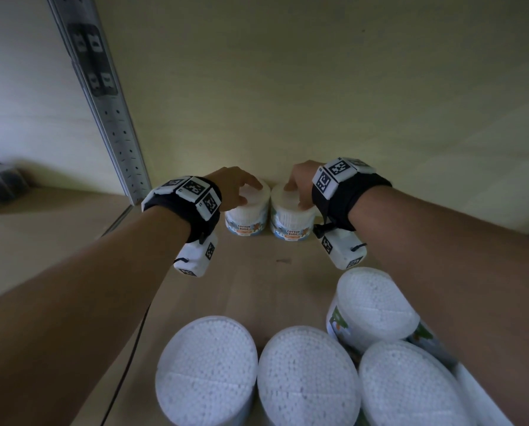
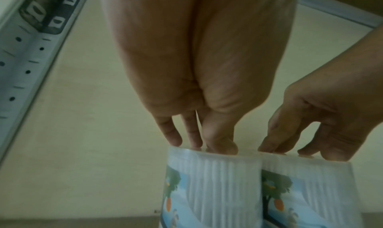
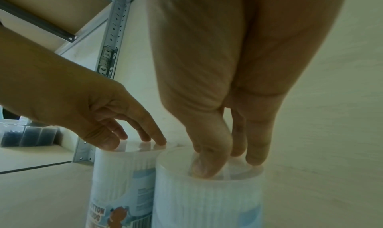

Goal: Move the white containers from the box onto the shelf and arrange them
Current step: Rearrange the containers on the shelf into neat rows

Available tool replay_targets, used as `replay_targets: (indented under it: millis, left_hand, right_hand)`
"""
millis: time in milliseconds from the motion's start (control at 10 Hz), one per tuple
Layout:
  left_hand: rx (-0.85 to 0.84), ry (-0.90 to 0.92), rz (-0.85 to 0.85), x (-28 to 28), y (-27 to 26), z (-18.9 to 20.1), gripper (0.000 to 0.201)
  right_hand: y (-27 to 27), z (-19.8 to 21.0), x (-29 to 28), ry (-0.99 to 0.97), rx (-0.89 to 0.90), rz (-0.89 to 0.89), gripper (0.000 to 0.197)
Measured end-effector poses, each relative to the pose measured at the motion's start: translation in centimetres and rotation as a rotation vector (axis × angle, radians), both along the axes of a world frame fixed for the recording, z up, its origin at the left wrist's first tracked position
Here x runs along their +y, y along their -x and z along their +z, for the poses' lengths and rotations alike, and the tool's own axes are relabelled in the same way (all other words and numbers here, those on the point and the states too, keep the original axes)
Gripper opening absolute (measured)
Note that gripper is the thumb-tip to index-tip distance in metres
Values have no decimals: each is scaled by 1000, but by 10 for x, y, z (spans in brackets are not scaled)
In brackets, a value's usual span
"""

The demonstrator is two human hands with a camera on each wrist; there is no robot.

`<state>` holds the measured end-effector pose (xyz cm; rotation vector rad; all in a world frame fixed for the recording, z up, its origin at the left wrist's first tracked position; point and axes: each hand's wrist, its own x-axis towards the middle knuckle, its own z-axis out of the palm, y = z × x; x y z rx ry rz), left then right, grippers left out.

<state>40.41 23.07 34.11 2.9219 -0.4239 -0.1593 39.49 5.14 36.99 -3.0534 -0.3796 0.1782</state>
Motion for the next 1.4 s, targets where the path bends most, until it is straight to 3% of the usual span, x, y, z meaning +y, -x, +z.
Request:
replay_targets:
  millis: [300, 700, 900, 1000, 1100, 1200, 1400]
  left_hand:
    - [26, -1, -26, -2, 17, 12, 47]
    - [72, -36, -120, 2, 78, 19, 45]
    - [77, -8, -129, 6, 112, 17, 45]
    - [100, 14, -132, 8, 127, 17, 45]
    - [111, 26, -132, 10, 141, 19, 45]
    - [104, 1, -139, 11, 152, 20, 44]
    - [95, -34, -167, 10, 170, 27, 43]
  right_hand:
    - [13, 7, 2, -44, 69, -12, 44]
    - [71, 9, 5, -27, 136, 17, 45]
    - [100, 11, 9, 86, 126, 16, 47]
    - [83, -22, 6, 236, 160, -5, 47]
    - [56, -48, 5, 280, 162, 77, 65]
    - [54, -56, 3, 381, 228, 115, 63]
    - [94, -30, 10, 298, 211, 75, 60]
